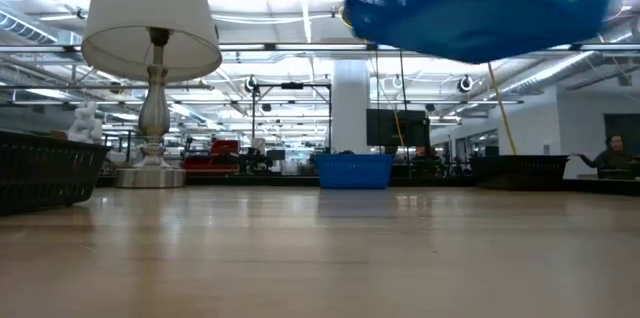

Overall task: Stack baskets by color
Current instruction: Stack the bottom blue bin on top of the top blue bin

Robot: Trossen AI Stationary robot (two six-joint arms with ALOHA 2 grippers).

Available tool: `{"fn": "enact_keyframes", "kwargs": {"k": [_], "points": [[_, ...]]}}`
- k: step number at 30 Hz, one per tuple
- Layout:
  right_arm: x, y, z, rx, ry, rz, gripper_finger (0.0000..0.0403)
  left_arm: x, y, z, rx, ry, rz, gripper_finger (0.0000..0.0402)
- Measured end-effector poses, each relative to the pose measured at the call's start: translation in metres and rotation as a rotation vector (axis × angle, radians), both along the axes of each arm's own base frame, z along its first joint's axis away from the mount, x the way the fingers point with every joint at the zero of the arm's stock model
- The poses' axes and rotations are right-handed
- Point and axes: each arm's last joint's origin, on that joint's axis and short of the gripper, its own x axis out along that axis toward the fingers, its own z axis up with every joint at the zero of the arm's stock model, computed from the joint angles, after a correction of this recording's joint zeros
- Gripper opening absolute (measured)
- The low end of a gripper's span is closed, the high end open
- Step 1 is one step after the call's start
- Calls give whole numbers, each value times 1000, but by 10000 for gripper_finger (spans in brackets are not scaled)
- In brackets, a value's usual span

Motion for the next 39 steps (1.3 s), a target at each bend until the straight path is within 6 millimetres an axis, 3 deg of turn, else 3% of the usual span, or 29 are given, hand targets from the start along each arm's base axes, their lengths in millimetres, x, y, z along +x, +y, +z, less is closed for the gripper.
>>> {"fn": "enact_keyframes", "kwargs": {"k": [6, 16, 24, 30, 39], "points": [[16, 11, -7, 89, 37, 130, 95, -7, 19, 26, -79, -43, 114, 6], [30, 12, -18, 88, 109, 131, 171, -9, 19, 6, -30, 39, 132, 6], [52, 7, -38, 25, 172, 77, 173, -8, 23, 6, -32, 34, 162, 6], [56, -5, -43, 25, 230, 39, 137, -8, 22, 7, -19, 27, 169, 9], [54, -9, -46, -6, 279, 67, 20, -9, 22, 7, 3, 9, 183, 20]]}}
